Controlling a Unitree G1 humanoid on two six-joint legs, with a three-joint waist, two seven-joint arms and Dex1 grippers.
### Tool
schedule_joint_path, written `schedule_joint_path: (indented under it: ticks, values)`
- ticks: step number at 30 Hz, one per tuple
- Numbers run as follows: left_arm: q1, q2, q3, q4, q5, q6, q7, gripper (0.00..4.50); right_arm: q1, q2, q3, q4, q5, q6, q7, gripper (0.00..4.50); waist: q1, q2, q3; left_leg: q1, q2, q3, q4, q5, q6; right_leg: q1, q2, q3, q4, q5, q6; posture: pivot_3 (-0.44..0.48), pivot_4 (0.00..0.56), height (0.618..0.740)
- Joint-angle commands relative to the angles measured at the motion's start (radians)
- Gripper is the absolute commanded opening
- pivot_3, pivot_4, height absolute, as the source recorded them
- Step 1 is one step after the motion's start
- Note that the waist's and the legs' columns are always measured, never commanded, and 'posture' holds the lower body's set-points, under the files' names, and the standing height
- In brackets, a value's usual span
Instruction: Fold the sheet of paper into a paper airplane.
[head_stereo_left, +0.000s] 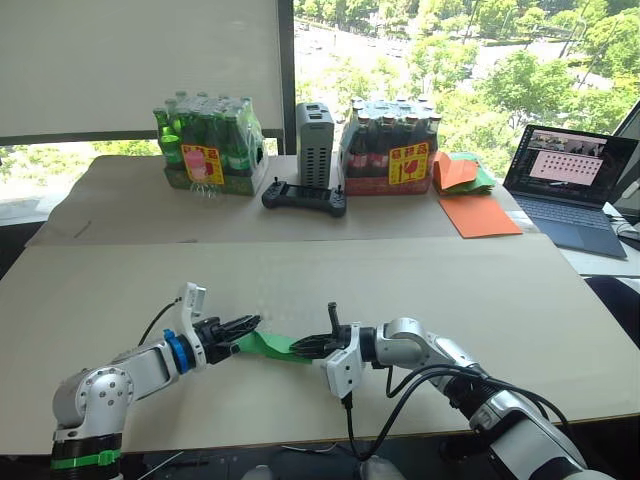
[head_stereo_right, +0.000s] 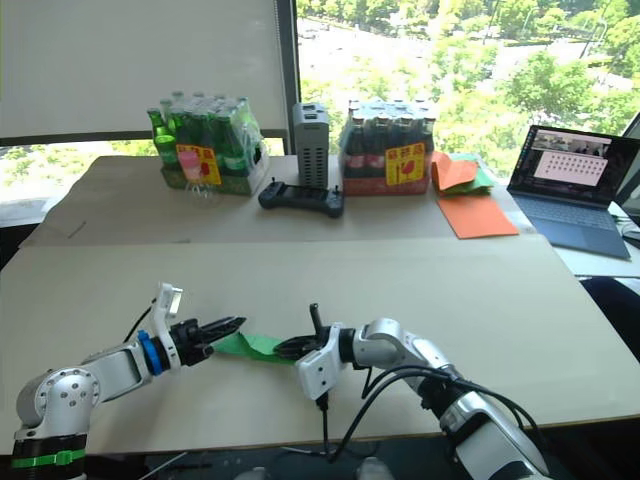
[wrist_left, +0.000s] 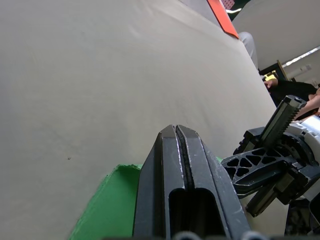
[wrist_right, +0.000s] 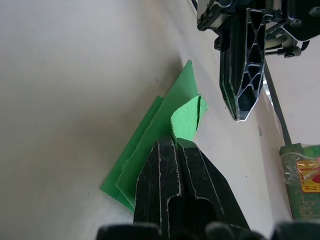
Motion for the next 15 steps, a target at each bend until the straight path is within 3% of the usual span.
schedule_joint_path:
  ticks: [1,11,15]
  values:
    - [0.024,0.012,-0.045,-0.036,0.034,-0.03,-0.029,0.0,0.008,-0.014,0.01,0.01,-0.021,0.002,0.003,0.03,0.0,0.0,0.0,0.0,0.0,0.0,0.0,0.0,0.0,0.0,0.0,0.0,0.0,0.0,0.0,0.0,0.15,0.727]
    - [0.042,0.027,-0.064,-0.009,0.095,-0.061,-0.059,0.0,0.035,-0.013,-0.005,-0.016,0.069,0.055,0.071,0.03,0.002,0.0,0.0,0.0,0.0,0.0,0.0,0.0,0.0,0.0,0.0,0.0,0.0,0.0,0.0,0.0,0.15,0.727]
    - [0.034,0.02,-0.064,-0.002,0.102,-0.062,-0.058,0.0,0.062,0.011,-0.035,-0.071,0.216,0.166,0.153,1.25,0.002,0.0,0.0,-0.001,0.0,0.0,0.0,0.0,0.0,0.0,0.0,0.0,0.0,0.0,0.0,0.0,0.15,0.727]
